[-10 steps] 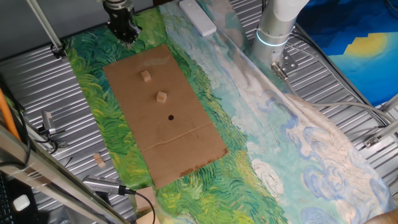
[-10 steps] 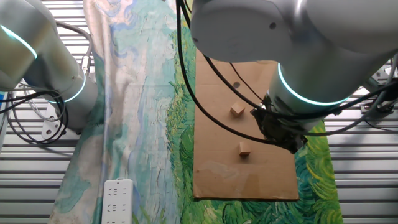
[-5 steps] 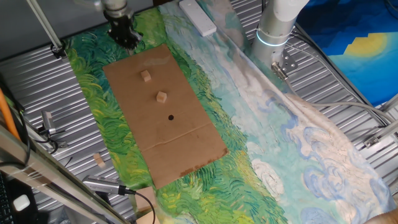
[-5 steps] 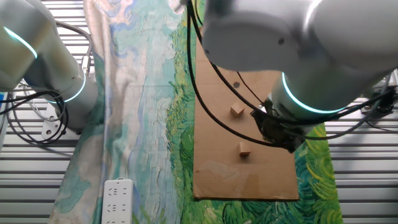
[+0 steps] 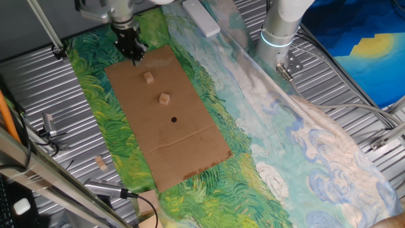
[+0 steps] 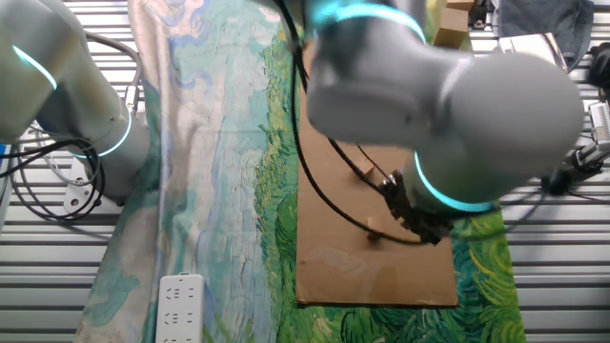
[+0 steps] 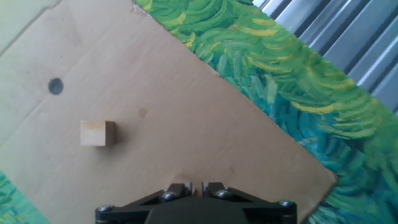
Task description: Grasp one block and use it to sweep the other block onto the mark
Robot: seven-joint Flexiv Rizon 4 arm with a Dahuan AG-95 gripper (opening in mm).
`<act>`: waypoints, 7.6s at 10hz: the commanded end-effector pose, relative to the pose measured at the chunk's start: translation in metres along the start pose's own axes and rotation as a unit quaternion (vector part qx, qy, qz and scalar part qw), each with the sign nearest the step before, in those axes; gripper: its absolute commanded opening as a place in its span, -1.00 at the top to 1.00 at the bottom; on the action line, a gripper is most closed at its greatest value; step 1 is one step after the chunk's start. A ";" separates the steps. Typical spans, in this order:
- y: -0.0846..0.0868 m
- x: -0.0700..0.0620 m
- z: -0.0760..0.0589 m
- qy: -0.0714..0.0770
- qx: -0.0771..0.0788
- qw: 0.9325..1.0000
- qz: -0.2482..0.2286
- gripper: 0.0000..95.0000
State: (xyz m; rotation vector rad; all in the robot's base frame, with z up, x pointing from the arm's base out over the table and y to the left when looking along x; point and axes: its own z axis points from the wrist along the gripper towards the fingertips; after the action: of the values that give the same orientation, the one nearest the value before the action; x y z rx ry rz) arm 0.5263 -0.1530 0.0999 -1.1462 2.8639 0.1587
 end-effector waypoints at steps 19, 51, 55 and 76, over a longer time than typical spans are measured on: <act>0.009 0.007 0.079 0.030 0.046 0.989 -0.139 0.20; 0.012 0.004 0.056 0.029 0.054 0.998 0.021 1.00; 0.012 0.004 0.056 0.032 0.052 0.997 0.043 1.00; 0.015 0.008 0.041 0.046 0.055 0.997 0.038 1.00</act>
State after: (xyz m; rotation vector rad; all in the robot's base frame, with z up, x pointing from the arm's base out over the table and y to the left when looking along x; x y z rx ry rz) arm 0.5110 -0.1438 0.0595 -1.0464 2.9587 -0.0545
